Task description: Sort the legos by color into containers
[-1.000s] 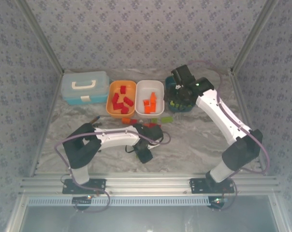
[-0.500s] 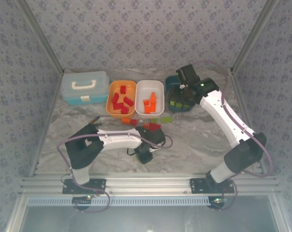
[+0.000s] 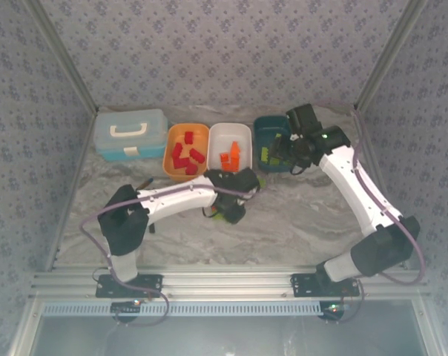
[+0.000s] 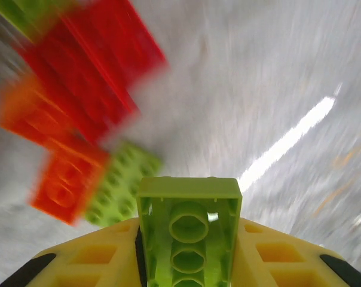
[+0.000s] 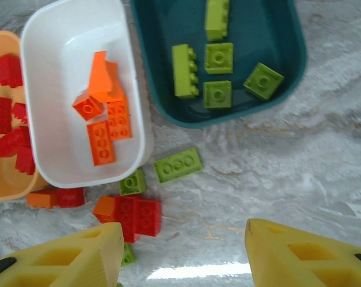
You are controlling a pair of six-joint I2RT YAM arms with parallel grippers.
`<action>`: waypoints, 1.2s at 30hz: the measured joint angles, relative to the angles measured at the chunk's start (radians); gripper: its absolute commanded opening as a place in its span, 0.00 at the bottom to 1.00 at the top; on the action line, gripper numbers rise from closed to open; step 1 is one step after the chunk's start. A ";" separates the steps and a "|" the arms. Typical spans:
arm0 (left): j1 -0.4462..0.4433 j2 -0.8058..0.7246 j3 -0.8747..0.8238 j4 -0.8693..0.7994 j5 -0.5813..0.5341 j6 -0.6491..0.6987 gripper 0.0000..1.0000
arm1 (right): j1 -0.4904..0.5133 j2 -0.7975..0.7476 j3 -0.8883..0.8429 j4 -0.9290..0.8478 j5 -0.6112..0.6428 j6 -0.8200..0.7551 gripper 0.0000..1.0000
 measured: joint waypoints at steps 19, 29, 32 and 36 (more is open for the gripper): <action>0.226 0.764 1.162 0.056 0.177 -0.293 0.38 | -0.159 -0.182 -0.188 -0.012 -0.079 0.043 0.58; 0.242 0.837 1.178 0.086 0.258 -0.391 0.46 | -0.192 -0.224 -0.217 -0.032 -0.099 0.042 0.58; 0.242 0.842 1.183 0.089 0.273 -0.407 0.48 | -0.203 -0.230 -0.226 -0.037 -0.103 0.042 0.58; 0.242 0.854 1.188 0.093 0.290 -0.422 0.59 | -0.205 -0.231 -0.232 -0.037 -0.106 0.042 0.58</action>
